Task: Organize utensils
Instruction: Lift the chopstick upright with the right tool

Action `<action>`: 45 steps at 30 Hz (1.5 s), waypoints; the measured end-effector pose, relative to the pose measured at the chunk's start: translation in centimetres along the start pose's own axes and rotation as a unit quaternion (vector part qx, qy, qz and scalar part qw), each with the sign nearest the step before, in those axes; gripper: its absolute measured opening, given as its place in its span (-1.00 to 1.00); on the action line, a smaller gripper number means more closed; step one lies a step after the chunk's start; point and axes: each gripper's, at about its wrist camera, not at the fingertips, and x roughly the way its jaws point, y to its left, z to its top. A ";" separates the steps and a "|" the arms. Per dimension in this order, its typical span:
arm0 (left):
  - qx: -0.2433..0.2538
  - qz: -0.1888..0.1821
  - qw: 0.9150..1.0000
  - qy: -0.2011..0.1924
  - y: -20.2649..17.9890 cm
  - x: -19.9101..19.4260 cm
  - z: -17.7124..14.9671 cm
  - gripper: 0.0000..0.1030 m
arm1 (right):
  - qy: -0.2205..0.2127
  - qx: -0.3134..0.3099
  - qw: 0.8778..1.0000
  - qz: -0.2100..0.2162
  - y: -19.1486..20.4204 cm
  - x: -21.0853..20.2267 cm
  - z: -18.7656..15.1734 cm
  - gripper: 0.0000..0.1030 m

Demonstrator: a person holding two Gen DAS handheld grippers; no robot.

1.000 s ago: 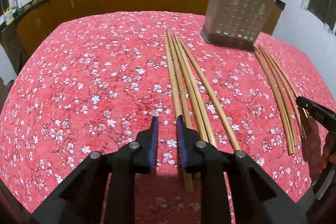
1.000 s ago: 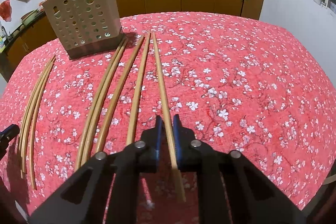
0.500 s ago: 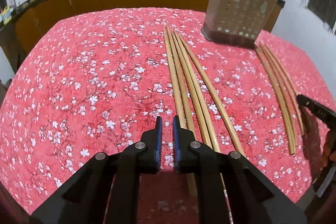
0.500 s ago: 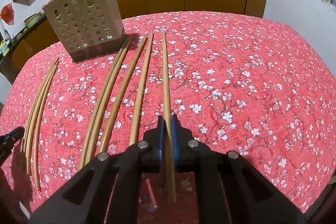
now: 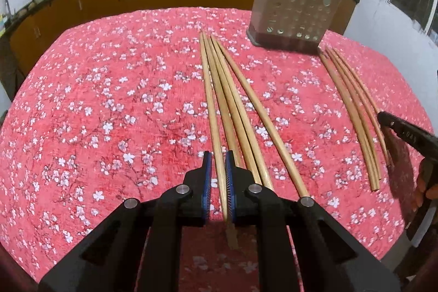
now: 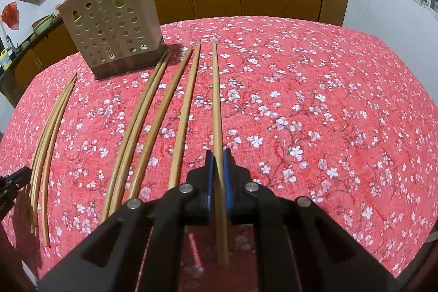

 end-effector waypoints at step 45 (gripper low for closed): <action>-0.034 0.039 0.997 -0.064 3.6 -1.6 4.2 -0.84 | -0.080 -0.002 0.997 0.021 -1.4 -3.4 3.7 -0.84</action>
